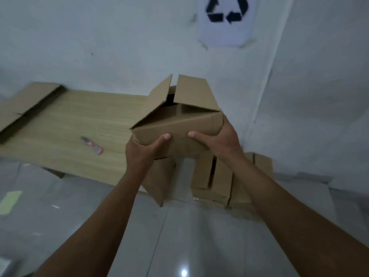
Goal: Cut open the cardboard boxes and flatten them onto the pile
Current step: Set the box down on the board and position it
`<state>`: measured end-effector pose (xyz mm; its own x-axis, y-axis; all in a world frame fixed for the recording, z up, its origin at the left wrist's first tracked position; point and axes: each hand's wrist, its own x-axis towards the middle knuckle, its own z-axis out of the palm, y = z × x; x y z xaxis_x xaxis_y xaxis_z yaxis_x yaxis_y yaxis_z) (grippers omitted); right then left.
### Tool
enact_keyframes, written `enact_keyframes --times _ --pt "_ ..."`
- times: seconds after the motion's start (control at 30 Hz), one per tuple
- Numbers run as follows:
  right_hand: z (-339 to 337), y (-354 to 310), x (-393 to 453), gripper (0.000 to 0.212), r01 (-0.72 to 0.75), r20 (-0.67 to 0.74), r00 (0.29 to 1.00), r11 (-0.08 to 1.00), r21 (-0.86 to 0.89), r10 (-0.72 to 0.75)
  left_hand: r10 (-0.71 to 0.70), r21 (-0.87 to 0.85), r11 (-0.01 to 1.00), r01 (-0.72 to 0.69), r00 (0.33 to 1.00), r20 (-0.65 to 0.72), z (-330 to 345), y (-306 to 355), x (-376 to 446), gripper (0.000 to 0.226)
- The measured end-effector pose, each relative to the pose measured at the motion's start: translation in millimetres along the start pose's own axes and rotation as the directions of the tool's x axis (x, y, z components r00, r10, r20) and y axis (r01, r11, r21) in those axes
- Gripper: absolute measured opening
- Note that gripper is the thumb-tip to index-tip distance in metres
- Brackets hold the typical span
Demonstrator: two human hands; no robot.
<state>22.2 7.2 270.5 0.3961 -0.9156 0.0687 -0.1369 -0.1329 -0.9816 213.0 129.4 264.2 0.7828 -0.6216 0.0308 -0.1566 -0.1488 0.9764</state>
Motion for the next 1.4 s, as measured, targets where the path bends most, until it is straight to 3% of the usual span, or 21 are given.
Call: enact_keyframes --times 0.17,0.4,0.6,0.87,1.03,1.2,1.3,1.4 --pt "113 -65 10 0.068 0.115 -0.015 0.993 0.993 0.04 -0.115 0.075 -0.007 0.997 -0.076 0.993 -0.095 -108 23 52 0.087" --pt "245 -115 43 0.075 0.205 -0.069 0.977 0.979 0.025 -0.202 0.048 0.017 0.999 -0.046 0.991 -0.126 -216 16 139 0.084" --pt "354 -128 102 0.081 0.191 -0.066 0.979 0.981 -0.023 -0.192 0.058 0.057 0.997 -0.049 0.984 -0.171 -286 -4 231 0.093" --pt "508 -148 191 0.074 0.138 -0.019 0.99 0.99 -0.034 -0.138 0.05 0.149 0.989 -0.021 0.979 -0.195 -388 -24 361 0.104" --pt "575 -167 239 0.081 0.063 -0.074 0.995 0.991 -0.12 -0.072 0.114 0.06 0.992 -0.113 0.993 -0.018 -436 -28 435 0.072" --pt "631 -179 269 0.067 -0.094 -0.187 0.98 0.989 -0.118 0.07 0.267 0.013 0.96 -0.279 0.931 0.248 -484 -32 515 0.085" --pt "666 -180 267 0.061 -0.055 -0.237 0.971 0.988 -0.141 0.021 0.258 0.047 0.959 -0.281 0.926 0.275 -511 -39 556 0.095" --pt "697 -180 258 0.058 0.061 -0.183 0.981 0.998 0.004 -0.059 0.233 0.007 0.97 -0.241 0.943 0.236 -535 -41 585 0.072"
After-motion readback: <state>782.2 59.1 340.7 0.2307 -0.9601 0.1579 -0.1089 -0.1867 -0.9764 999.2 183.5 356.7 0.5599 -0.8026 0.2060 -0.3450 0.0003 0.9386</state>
